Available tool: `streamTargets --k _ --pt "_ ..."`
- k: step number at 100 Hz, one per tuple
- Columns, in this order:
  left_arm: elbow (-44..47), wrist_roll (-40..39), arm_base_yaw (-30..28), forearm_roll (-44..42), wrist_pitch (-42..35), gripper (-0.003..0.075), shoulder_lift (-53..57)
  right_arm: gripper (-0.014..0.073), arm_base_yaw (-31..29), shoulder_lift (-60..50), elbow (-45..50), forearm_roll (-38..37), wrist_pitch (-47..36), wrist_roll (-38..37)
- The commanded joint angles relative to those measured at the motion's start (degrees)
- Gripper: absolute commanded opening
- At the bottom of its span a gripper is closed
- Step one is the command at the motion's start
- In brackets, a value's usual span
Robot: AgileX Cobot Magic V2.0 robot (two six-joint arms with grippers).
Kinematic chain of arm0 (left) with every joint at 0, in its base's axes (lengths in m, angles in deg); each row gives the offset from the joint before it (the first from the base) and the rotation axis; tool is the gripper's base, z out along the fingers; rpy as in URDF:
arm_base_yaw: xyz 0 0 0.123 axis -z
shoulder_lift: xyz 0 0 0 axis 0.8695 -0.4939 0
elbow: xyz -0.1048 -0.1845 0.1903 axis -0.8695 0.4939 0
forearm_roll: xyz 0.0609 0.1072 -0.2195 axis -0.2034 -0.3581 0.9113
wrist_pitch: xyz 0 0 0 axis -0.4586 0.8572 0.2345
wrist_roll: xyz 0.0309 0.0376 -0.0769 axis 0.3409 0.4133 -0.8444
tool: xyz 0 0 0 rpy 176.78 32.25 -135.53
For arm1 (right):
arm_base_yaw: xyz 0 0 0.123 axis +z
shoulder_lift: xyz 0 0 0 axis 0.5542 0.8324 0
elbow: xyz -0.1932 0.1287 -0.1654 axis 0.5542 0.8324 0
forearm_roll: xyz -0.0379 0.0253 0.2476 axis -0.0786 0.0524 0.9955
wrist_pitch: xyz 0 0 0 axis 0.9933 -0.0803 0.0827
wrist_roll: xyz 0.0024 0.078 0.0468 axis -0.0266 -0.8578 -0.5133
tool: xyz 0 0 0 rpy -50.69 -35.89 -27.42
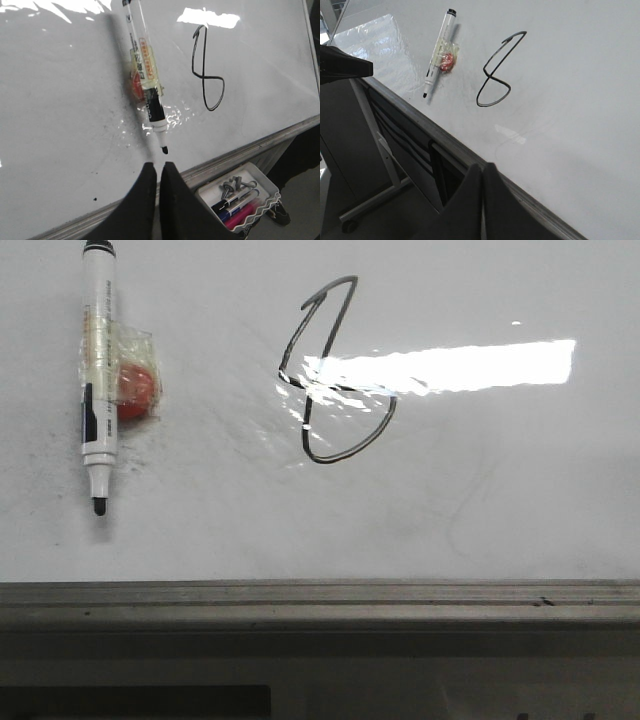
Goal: Write number 8 on whiteboard
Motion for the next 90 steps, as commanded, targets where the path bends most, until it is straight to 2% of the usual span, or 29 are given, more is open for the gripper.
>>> streamTargets --k 1,36,43,49,68,90 --pt "-0.74 -0.02 -0.10 0.04 -4.18 -0.0020 -0.35 -0.0064 0.02 0.61 -0.91 -0.90 -4.43 0.11" --pt "4.23 -0.02 -1.61 0.04 -4.63 -0.0020 0.09 -0.0064 0.02 0.61 -0.77 -0.90 -4.43 0.11" --pt "7.13 -0.02 -3.72 0.04 -4.63 -0.0020 1.06 -0.0064 0.02 0.61 -0.77 -0.90 -4.43 0.11" --pt "6.69 -0.02 -6.10 0.04 2.96 -0.0020 1.77 -0.0064 0.02 0.61 -0.77 -0.90 -4.43 0.11" --pt "6.84 -0.21 -14.20 0.04 12.43 -0.0020 4.32 -0.0064 0.02 0.61 -0.77 -0.90 -4.43 0.11" --pt "6.84 0.01 -21.60 -0.03 12.71 -0.0020 14.71 -0.0064 0.02 0.61 -0.77 -0.90 -4.43 0.11"
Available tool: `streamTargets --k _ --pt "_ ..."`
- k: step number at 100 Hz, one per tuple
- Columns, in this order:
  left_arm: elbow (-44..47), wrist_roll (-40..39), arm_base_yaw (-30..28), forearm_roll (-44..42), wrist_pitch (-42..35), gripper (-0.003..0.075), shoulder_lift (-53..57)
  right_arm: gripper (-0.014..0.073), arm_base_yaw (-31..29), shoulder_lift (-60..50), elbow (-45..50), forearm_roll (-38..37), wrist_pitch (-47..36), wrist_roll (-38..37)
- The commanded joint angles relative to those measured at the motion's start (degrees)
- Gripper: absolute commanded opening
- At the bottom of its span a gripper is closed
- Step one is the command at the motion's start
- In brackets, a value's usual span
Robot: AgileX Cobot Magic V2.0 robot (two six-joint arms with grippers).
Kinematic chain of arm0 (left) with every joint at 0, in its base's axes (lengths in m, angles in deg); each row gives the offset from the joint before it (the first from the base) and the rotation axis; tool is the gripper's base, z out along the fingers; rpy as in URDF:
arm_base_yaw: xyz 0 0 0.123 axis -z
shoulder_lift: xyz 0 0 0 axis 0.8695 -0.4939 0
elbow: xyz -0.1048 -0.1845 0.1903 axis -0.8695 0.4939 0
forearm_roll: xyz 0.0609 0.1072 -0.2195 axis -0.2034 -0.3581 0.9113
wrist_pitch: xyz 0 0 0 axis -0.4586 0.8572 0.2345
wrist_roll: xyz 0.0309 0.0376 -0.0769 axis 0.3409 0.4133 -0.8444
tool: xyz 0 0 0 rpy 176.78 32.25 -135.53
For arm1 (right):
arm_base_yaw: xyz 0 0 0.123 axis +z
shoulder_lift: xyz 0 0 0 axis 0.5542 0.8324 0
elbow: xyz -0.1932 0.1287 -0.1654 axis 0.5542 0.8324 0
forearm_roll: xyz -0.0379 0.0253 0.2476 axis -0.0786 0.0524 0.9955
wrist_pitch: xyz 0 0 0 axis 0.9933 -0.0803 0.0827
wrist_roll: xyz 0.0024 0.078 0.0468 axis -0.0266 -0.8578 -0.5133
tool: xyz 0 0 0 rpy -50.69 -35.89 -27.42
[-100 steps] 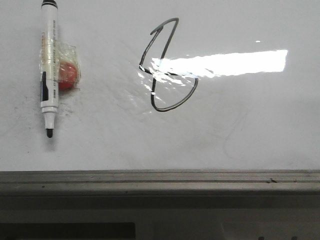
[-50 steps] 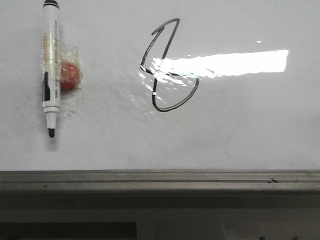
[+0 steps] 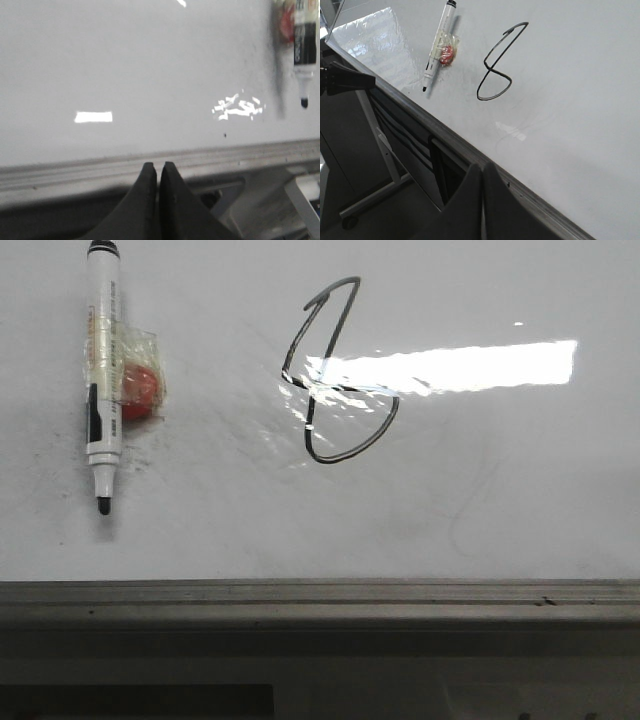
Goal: Write number 8 on whiteboard
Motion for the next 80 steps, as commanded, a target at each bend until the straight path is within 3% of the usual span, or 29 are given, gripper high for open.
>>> streamTargets --k 1,24,61,80 --pt "1.80 0.06 -3.22 -0.21 -1.94 -0.0020 3.99 -0.0064 0.02 0.71 -1.51 -0.90 -4.43 0.11" --pt "1.80 10.09 -14.32 -0.58 -2.41 -0.0020 4.87 -0.0064 0.02 0.71 -1.17 -0.90 -4.45 0.11" --pt "1.80 10.52 -23.75 -0.44 -2.40 -0.0020 4.87 -0.0064 0.02 0.71 -1.17 -0.90 -4.45 0.11" --pt "1.80 14.35 -27.36 2.35 -2.61 -0.0020 4.87 -0.0064 0.02 0.71 -1.17 -0.90 -4.45 0.11"
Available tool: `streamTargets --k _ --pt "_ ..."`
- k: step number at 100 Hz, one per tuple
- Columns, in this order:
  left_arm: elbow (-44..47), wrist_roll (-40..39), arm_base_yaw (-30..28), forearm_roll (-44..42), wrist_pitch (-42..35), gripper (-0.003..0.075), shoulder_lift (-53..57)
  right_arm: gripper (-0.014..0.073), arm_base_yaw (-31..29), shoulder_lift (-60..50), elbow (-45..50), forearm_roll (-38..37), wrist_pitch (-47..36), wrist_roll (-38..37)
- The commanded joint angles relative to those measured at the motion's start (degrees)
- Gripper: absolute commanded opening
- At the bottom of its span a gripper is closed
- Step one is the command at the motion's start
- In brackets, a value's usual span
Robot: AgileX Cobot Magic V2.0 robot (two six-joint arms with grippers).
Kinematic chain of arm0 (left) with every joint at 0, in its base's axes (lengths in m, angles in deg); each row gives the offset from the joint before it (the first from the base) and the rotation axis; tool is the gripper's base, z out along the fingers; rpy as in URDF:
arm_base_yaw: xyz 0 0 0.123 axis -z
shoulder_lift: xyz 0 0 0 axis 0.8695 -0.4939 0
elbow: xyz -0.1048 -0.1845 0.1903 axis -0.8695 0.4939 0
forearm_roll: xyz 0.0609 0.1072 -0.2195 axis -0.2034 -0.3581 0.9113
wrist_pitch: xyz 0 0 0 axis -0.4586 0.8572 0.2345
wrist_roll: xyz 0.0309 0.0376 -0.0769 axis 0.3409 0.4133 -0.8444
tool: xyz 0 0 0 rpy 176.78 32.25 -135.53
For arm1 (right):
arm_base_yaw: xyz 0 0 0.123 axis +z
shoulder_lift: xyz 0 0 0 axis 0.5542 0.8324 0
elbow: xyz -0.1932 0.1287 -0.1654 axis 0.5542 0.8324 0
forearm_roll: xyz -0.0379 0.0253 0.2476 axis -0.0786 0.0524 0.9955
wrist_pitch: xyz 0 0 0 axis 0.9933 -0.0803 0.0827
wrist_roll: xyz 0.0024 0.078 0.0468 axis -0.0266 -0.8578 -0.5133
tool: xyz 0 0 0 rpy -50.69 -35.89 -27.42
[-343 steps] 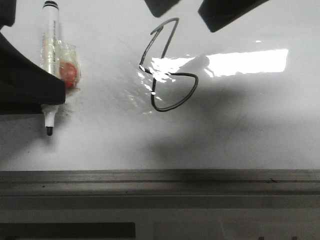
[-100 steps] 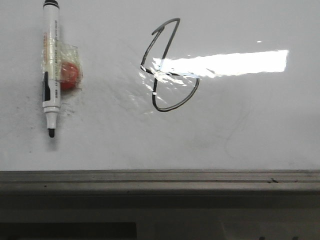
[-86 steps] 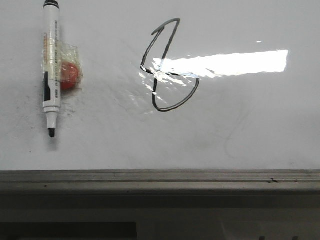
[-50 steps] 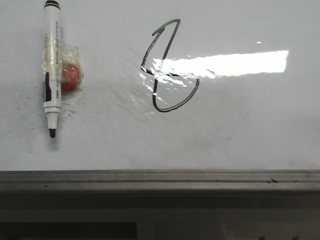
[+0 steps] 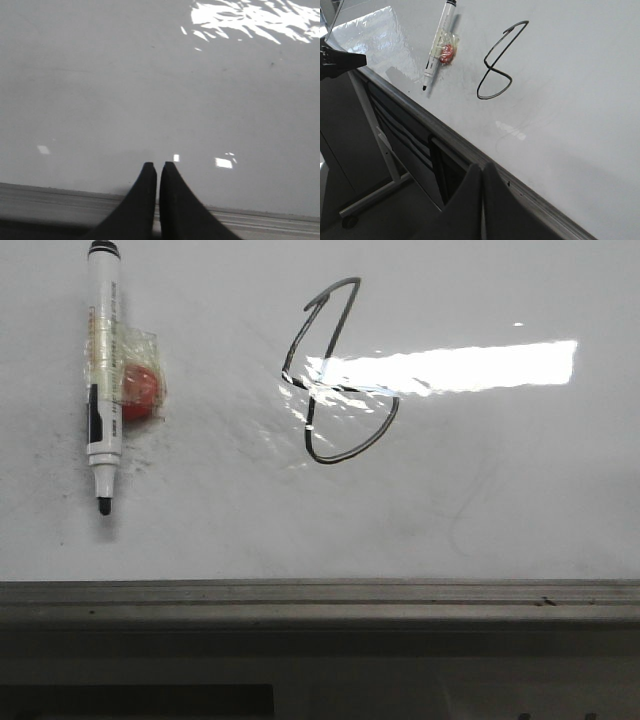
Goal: Write number 8 on whiteboard
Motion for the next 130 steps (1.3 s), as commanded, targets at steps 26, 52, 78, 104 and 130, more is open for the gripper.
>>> streamTargets --k 26,52,78,104,130 --pt "1.80 4.51 -1.21 3.05 -2.85 -0.0020 1.89 -0.0064 0.02 0.74 -1.39 -0.81 -4.45 0.11" --pt "1.80 4.51 -1.21 3.05 -2.85 -0.0020 1.89 -0.0064 0.02 0.74 -1.39 -0.81 -4.45 0.11" --pt "1.80 4.51 -1.21 3.05 -2.85 -0.0020 1.89 -0.0064 0.02 0.74 -1.39 -0.81 -4.45 0.11" --pt "1.80 4.51 -1.21 3.05 -2.85 -0.0020 1.89 -0.0064 -0.22 0.74 -1.28 -2.39 -4.45 0.11" --pt "1.80 4.51 -1.21 3.05 -2.85 -0.0020 1.89 -0.0064 -11.13 0.74 3.35 -6.41 -14.72 0.11"
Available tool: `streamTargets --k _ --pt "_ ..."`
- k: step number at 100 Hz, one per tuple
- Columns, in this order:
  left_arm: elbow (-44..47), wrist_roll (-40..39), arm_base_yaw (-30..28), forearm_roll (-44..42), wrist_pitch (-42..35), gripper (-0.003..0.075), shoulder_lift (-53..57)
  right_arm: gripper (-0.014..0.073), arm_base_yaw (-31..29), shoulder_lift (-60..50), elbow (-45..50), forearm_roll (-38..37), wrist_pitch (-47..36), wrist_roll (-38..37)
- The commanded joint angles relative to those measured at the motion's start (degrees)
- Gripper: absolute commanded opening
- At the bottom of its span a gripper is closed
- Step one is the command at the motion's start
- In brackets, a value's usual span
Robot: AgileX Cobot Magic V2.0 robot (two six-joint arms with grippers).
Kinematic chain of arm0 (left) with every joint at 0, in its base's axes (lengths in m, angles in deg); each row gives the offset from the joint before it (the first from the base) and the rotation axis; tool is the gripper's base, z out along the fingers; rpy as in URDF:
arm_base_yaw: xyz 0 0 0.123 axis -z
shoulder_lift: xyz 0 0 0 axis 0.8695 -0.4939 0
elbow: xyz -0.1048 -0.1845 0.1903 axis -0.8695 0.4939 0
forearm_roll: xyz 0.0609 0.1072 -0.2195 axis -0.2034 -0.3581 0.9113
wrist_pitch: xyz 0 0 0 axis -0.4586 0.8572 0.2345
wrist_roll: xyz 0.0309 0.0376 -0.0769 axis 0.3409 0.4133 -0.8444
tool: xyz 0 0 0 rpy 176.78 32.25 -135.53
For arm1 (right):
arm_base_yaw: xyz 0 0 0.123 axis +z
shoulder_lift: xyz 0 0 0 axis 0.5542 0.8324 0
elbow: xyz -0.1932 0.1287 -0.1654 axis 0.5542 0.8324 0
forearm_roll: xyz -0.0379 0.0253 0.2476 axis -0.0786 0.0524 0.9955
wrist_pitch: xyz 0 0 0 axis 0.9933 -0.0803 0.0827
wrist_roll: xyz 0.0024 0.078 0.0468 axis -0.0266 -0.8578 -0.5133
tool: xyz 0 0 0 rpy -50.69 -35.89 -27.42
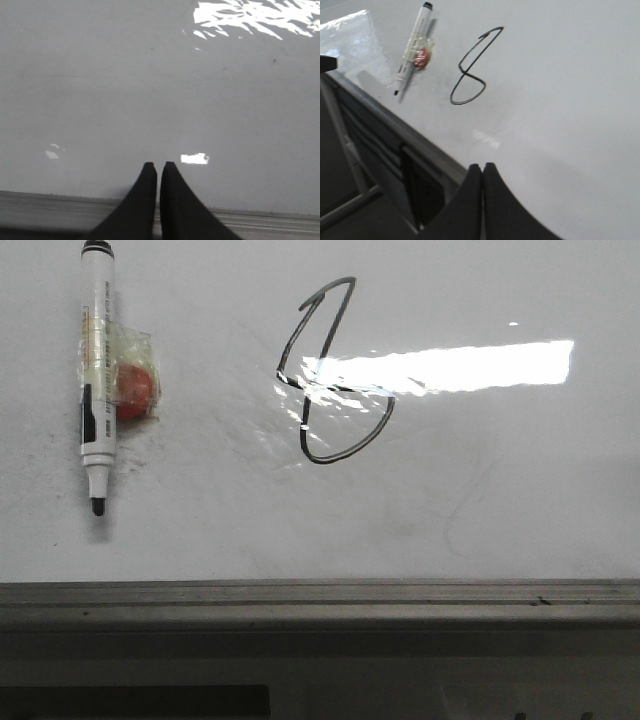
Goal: Write number 8 on whiteboard
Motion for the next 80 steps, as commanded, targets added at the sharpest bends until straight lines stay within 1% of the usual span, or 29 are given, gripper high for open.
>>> streamTargets --k 1,6,10,25,32,34,38,43,46,51,58,69,80 --pt "1.80 0.13 -0.18 1.07 -2.85 -0.0020 1.89 -0.0064 -6.02 0.74 0.02 -2.30 -9.09 0.11" --pt "1.80 0.13 -0.18 1.07 -2.85 -0.0020 1.89 -0.0064 -10.22 0.74 1.13 -2.30 -12.16 0.11" --pt "1.80 0.13 -0.18 1.07 -2.85 -0.0020 1.89 -0.0064 -13.95 0.74 2.36 -2.30 -16.27 0.11" --pt "1.80 0.13 -0.18 1.07 -2.85 -0.0020 1.89 -0.0064 -27.26 0.74 8.79 -1.13 -37.05 0.11" --pt "1.80 0.13 -0.18 1.07 -2.85 -0.0020 1.89 -0.0064 -32.68 0.74 12.10 0.36 -43.36 0.11" --pt "1.80 0.13 -0.18 1.07 -2.85 -0.0020 1.89 -0.0064 -34.00 0.74 12.79 0.71 -44.04 0.11" --pt "1.80 0.13 -0.18 1.07 -2.85 -0.0020 1.89 -0.0064 -36.14 0.74 12.35 1.44 -40.33 0.31" --pt "1.80 0.13 -0.18 1.07 -2.85 -0.0020 1.79 -0.0064 -38.02 0.74 12.47 3.16 -39.46 1.44" --pt "1.80 0.13 -0.18 1.07 -2.85 -0.0020 1.79 -0.0064 -38.89 0.74 12.47 4.84 -38.46 2.76" --pt "1.80 0.13 -0.18 1.07 -2.85 -0.0020 1.79 -0.0064 -40.22 0.74 12.47 7.63 -37.02 7.00" --pt "1.80 0.13 -0.18 1.07 -2.85 -0.0020 1.79 -0.0064 -41.74 0.69 12.47 9.81 -33.43 10.55" --pt "1.80 0.13 -0.18 1.07 -2.85 -0.0020 1.79 -0.0064 -43.87 0.29 12.47 10.31 -25.27 10.67" --pt "1.80 0.13 -0.18 1.07 -2.85 -0.0020 1.79 -0.0064 -46.89 -2.11 12.55 12.12 -14.87 11.45"
